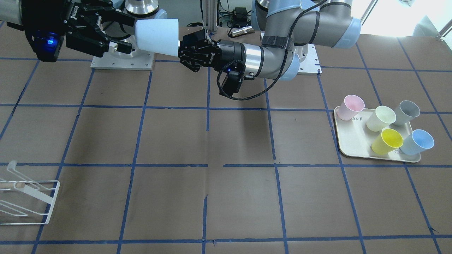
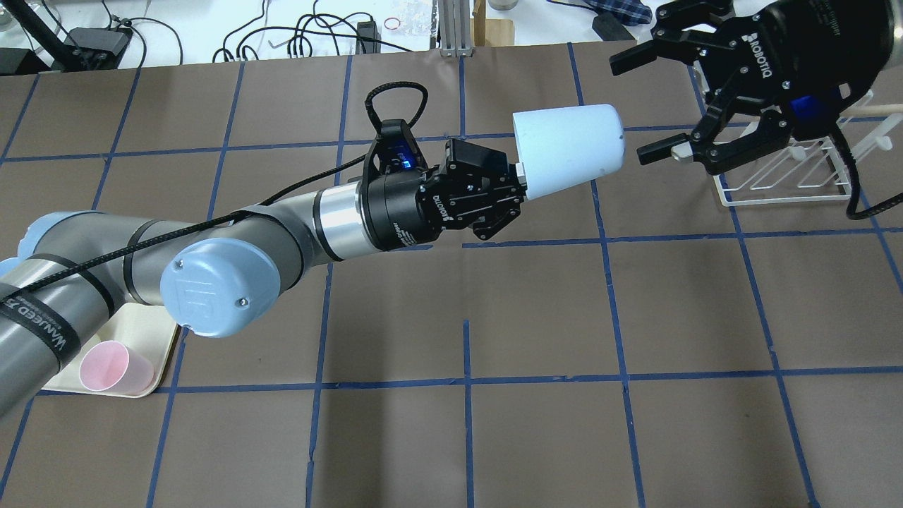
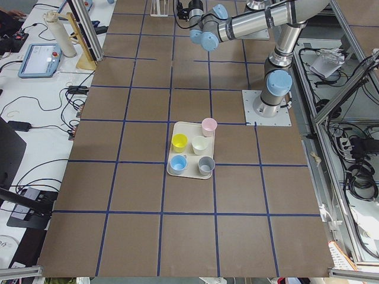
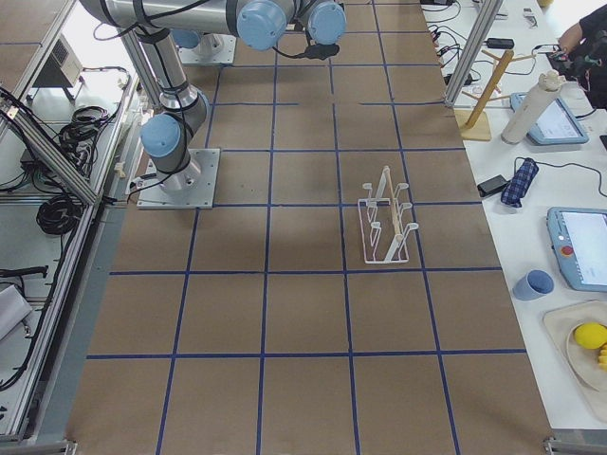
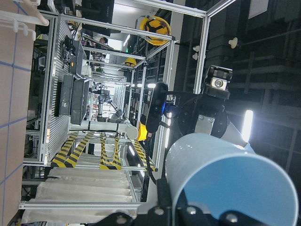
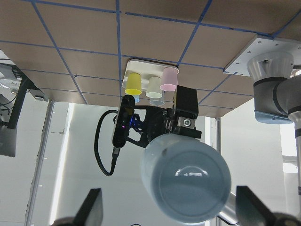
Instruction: Transfer IKEA cup to right arm and place on rack
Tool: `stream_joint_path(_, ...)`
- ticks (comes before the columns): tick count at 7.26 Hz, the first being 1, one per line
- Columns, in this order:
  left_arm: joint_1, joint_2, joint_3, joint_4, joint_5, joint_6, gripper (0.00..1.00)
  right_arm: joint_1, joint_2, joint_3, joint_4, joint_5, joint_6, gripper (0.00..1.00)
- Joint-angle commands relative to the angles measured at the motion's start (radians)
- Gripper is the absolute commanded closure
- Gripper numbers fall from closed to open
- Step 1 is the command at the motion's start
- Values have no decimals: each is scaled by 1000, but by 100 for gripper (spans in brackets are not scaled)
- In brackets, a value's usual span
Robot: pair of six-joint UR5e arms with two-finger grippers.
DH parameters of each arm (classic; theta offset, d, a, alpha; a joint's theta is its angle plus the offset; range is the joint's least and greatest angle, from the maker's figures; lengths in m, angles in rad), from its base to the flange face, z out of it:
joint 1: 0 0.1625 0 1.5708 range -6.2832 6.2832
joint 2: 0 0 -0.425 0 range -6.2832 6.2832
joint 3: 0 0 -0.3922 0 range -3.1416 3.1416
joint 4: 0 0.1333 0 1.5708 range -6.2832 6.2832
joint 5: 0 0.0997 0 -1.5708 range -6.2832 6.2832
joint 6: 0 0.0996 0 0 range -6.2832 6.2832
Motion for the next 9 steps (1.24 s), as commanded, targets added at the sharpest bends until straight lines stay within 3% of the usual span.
stream_joint_path(1,0,0,-1,0,0,0,100,16,16,8,2,-4,-2,0)
stream_joint_path(9,0,2,-1,0,0,-1,100,47,4,8,5,-1,-17,4)
